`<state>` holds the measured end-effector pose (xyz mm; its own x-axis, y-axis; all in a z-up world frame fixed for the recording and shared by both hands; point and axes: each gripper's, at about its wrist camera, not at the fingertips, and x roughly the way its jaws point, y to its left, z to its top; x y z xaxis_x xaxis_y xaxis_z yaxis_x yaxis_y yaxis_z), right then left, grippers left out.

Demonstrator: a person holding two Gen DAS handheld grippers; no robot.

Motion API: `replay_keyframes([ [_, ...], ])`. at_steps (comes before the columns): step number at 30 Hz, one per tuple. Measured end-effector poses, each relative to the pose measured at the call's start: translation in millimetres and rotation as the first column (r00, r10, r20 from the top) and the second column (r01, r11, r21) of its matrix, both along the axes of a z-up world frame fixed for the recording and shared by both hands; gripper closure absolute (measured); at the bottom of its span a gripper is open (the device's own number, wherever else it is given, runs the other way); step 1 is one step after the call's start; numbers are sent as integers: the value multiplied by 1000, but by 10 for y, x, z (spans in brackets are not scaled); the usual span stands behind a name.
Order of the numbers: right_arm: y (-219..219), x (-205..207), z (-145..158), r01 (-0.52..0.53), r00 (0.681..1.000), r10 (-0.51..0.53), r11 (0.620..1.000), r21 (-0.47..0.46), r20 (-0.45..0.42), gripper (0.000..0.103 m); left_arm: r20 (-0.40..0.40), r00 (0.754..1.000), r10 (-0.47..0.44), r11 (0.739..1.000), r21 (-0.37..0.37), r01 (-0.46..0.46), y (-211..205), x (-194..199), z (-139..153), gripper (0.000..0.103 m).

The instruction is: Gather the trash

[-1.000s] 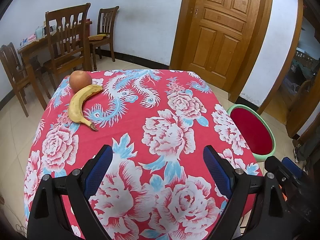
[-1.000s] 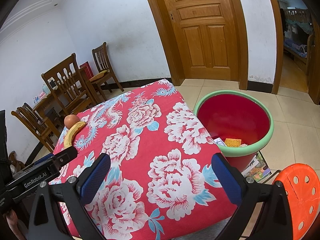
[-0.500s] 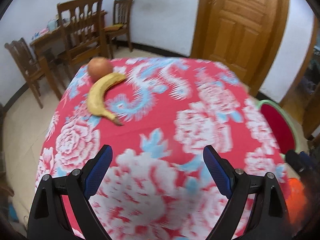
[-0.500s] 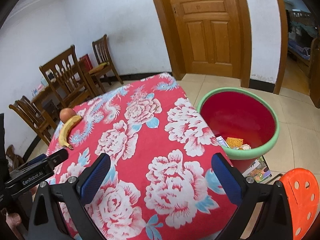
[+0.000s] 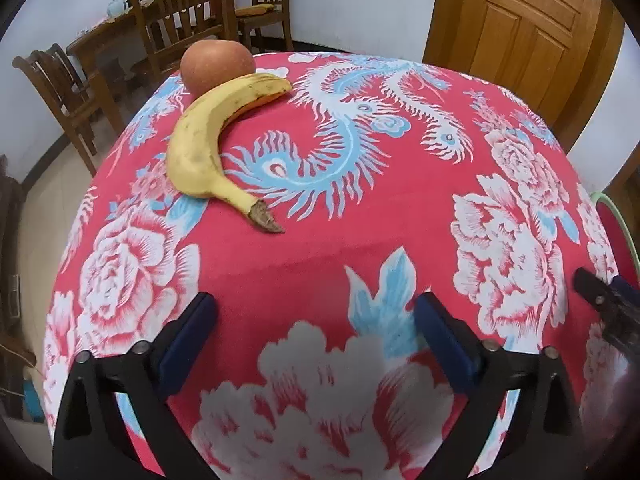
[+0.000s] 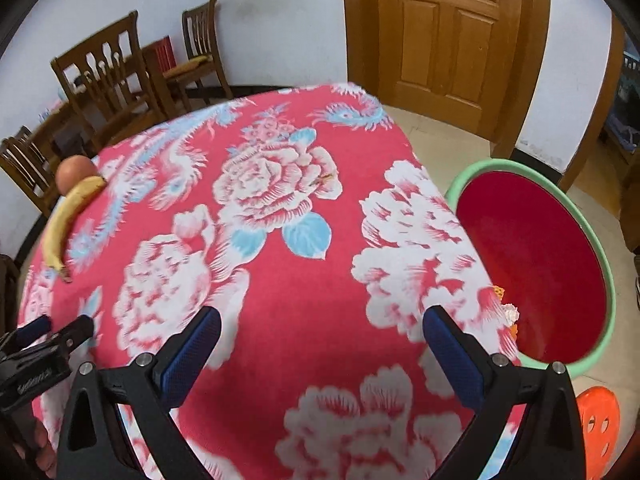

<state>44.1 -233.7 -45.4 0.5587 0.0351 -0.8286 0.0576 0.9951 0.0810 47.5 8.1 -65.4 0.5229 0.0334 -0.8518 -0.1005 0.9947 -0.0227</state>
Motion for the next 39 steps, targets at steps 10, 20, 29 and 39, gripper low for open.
replay_keyframes([
  [10, 8, 152, -98, 37, 999, -36, 997, -68, 19, 0, 67, 998, -7, 1000, 8, 6, -16, 74, -44, 1],
  [20, -21, 113, -105, 37, 999, -36, 997, -71, 20, 0, 67, 998, -7, 1000, 7, 6, -16, 63, -33, 1],
  [29, -18, 112, -104, 37, 999, -36, 997, -72, 20, 0, 68, 998, -6, 1000, 7, 6, -15, 61, -32, 1],
  [39, 8, 128, -118, 37, 999, -35, 997, -72, 20, 0, 68, 998, -6, 1000, 7, 6, -14, 56, -32, 1],
])
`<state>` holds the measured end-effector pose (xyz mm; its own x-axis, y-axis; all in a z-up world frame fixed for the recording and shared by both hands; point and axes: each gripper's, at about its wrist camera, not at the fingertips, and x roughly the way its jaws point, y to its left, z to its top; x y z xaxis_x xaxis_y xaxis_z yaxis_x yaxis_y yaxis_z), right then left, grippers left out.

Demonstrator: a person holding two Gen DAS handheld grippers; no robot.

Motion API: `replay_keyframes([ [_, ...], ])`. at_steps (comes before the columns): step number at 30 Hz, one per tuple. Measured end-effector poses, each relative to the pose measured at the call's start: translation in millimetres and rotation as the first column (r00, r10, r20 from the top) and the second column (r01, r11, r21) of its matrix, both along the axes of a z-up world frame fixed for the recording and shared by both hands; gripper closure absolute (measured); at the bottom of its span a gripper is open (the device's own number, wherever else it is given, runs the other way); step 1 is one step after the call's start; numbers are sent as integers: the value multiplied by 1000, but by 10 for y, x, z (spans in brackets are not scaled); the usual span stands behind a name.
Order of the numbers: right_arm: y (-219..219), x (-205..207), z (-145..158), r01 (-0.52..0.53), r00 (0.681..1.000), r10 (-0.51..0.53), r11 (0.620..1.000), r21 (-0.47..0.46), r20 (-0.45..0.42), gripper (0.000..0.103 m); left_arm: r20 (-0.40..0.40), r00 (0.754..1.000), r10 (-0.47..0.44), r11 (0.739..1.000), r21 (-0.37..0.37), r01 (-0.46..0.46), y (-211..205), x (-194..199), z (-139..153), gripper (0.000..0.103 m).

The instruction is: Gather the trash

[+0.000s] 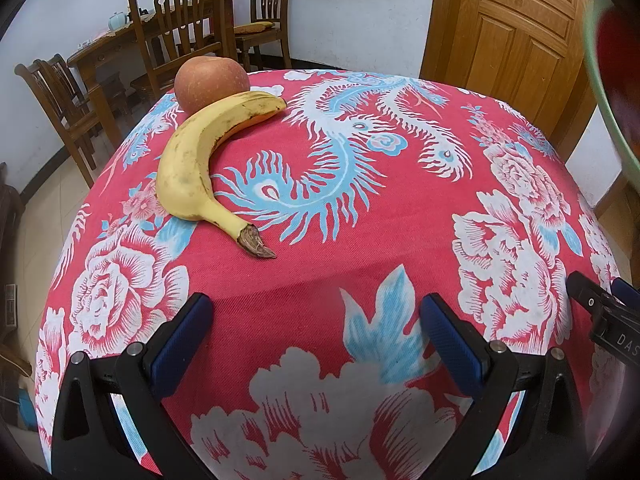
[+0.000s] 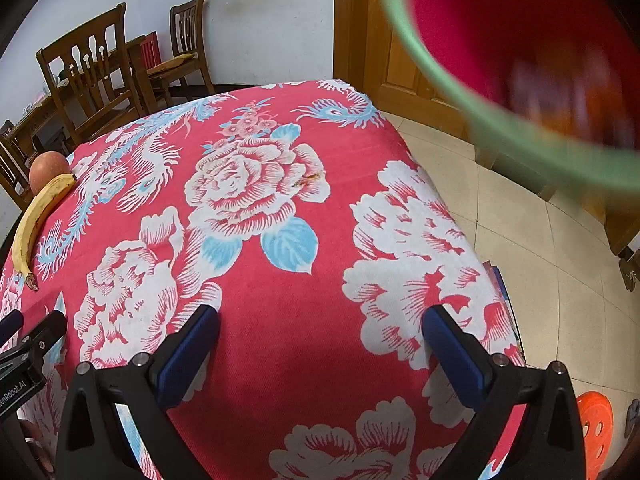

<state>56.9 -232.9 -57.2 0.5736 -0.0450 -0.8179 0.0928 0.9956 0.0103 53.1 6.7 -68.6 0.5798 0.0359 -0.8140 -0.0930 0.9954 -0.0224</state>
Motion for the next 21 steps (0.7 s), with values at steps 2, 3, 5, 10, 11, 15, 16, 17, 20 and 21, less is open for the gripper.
replay_keyframes([
  [2, -20, -9, 9, 0, 1000, 0, 1000, 0, 0, 0, 0, 1000, 0, 1000, 0, 0, 0, 9, -1, 1],
  [3, 2, 1, 0, 0, 1000, 0, 1000, 0, 0, 0, 0, 1000, 0, 1000, 0, 0, -2, 11, -2, 1],
  [5, -17, -8, 8, 0, 1000, 0, 1000, 0, 0, 0, 0, 1000, 0, 1000, 0, 0, 0, -1, -1, 1],
  [10, -6, 6, 4, 0, 1000, 0, 1000, 0, 0, 0, 0, 1000, 0, 1000, 0, 0, -1, 8, -3, 1],
  [11, 7, 14, -2, 0, 1000, 0, 1000, 0, 0, 0, 0, 1000, 0, 1000, 0, 0, -1, 5, -3, 1],
  [15, 4, 19, -1, 0, 1000, 0, 1000, 0, 0, 0, 0, 1000, 0, 1000, 0, 0, -1, 3, -4, 1],
  [16, 7, 22, -2, 0, 1000, 0, 1000, 0, 0, 0, 0, 1000, 0, 1000, 0, 0, -1, 7, -5, 1],
  [17, 6, 24, -1, 0, 1000, 0, 1000, 0, 0, 0, 1, 1000, 0, 1000, -1, 0, -1, 8, -6, 1],
  [20, -15, 17, 9, 0, 1000, 0, 1000, 0, 0, 0, 1, 1000, 0, 1000, -1, 0, -2, 1, -10, 1],
  [21, 16, 10, -16, 0, 1000, 0, 1000, 0, 0, 0, 1, 1000, 0, 1000, -1, 0, -2, -4, -8, 1],
])
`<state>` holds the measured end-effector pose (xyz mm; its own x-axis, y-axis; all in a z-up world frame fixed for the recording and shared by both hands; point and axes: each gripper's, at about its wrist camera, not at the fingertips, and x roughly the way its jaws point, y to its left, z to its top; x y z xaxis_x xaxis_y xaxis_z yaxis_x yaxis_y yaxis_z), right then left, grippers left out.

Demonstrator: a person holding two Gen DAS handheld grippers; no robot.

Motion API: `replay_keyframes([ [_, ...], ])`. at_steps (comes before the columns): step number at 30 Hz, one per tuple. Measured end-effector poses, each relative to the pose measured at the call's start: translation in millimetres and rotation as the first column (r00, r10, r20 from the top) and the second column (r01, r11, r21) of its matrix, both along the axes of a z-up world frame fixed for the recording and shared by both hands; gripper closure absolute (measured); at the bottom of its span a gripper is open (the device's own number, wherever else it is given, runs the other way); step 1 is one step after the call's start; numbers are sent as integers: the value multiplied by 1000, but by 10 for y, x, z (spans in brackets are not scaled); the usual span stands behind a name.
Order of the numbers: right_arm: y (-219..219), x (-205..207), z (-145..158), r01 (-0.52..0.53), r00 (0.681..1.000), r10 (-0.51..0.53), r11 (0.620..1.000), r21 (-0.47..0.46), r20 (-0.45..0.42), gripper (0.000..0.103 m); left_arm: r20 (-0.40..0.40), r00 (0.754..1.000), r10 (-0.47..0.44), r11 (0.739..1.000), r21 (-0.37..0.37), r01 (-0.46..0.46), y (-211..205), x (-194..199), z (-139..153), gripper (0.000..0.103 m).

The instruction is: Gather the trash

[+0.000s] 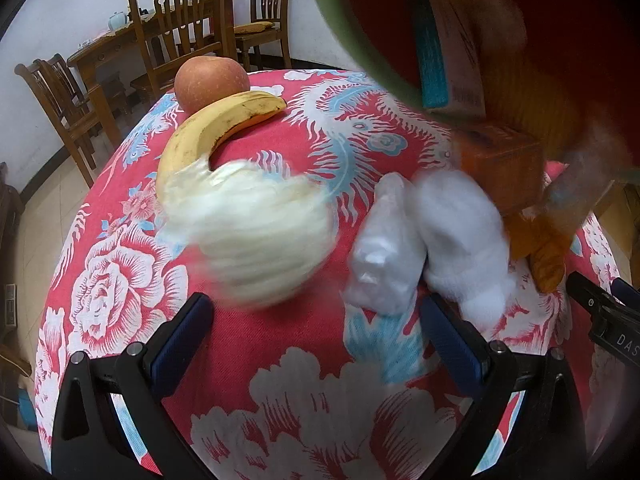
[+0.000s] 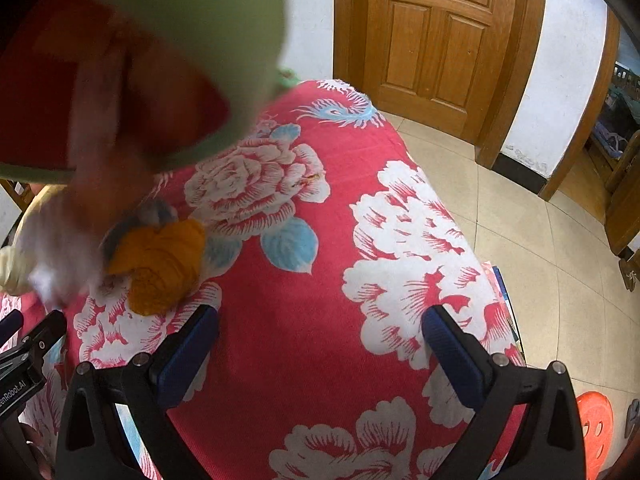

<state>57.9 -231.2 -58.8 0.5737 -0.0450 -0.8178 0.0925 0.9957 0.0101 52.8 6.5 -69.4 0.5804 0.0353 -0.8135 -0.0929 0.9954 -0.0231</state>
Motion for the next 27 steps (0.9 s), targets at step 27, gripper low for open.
replay_keyframes([
  [27, -31, 14, -3, -1, 1000, 1, 1000, 0, -1, 0, 1, 1000, 0, 1000, 0, 0, 2, 15, -2, 1],
])
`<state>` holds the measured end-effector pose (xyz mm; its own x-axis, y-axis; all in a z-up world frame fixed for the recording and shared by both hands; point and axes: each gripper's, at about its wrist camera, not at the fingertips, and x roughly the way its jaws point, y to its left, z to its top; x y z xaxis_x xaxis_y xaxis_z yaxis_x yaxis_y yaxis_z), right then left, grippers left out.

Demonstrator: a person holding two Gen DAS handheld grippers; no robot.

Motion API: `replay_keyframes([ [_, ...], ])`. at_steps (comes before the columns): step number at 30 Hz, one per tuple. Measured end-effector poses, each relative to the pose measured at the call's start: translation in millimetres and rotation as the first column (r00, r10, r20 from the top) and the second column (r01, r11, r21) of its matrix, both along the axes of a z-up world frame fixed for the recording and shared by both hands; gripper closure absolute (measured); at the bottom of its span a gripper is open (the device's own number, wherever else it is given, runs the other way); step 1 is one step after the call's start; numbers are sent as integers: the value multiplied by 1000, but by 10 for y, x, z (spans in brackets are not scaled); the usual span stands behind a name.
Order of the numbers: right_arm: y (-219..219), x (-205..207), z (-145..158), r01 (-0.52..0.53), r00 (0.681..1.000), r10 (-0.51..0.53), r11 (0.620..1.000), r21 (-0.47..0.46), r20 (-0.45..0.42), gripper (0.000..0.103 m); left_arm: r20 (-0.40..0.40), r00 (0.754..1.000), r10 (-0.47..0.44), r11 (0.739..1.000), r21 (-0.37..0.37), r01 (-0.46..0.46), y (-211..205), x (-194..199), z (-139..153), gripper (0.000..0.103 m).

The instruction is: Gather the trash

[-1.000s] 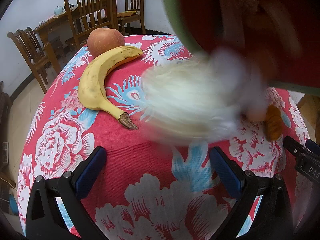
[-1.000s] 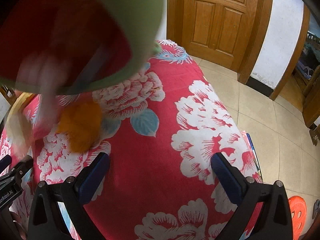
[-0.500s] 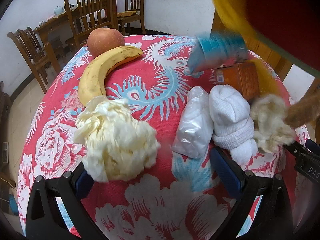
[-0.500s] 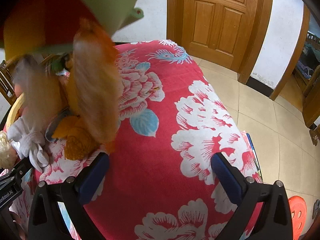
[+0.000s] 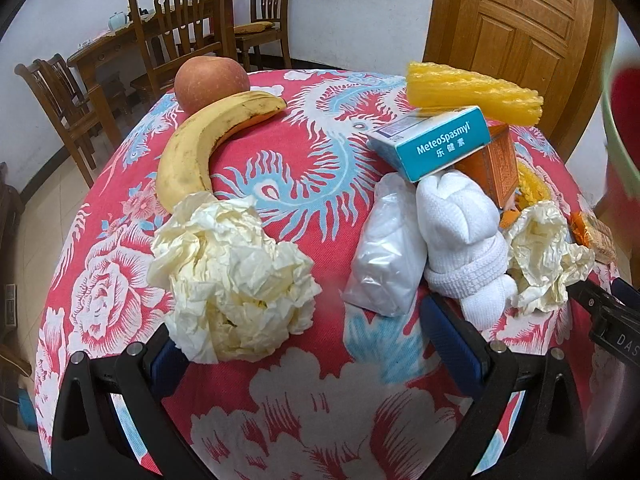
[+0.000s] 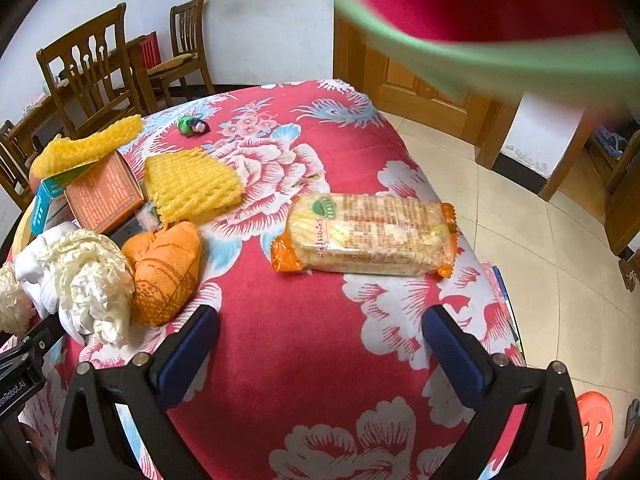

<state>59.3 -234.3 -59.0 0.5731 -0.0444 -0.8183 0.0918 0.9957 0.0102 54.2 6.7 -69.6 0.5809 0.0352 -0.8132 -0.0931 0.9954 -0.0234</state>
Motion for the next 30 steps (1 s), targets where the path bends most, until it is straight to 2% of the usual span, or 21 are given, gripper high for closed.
replay_keyframes([
  [16, -6, 3, -1, 0, 1000, 0, 1000, -1, -1, 0, -1, 1000, -6, 1000, -1, 6, 4, -5, -5, 1],
  [20, -22, -6, 2, 0, 1000, 0, 1000, -1, -1, 0, -40, 999, 27, 999, -17, -28, 70, -73, 33, 1],
  [25, -30, -12, 5, 0, 1000, 0, 1000, -1, -1, 0, 50, 996, 70, 998, -2, -70, 194, -349, 253, 1],
  [30, -10, -1, 0, -1, 1000, 1, 1000, -2, -1, 0, 126, 991, 44, 999, -3, -44, 188, -581, 504, 1],
])
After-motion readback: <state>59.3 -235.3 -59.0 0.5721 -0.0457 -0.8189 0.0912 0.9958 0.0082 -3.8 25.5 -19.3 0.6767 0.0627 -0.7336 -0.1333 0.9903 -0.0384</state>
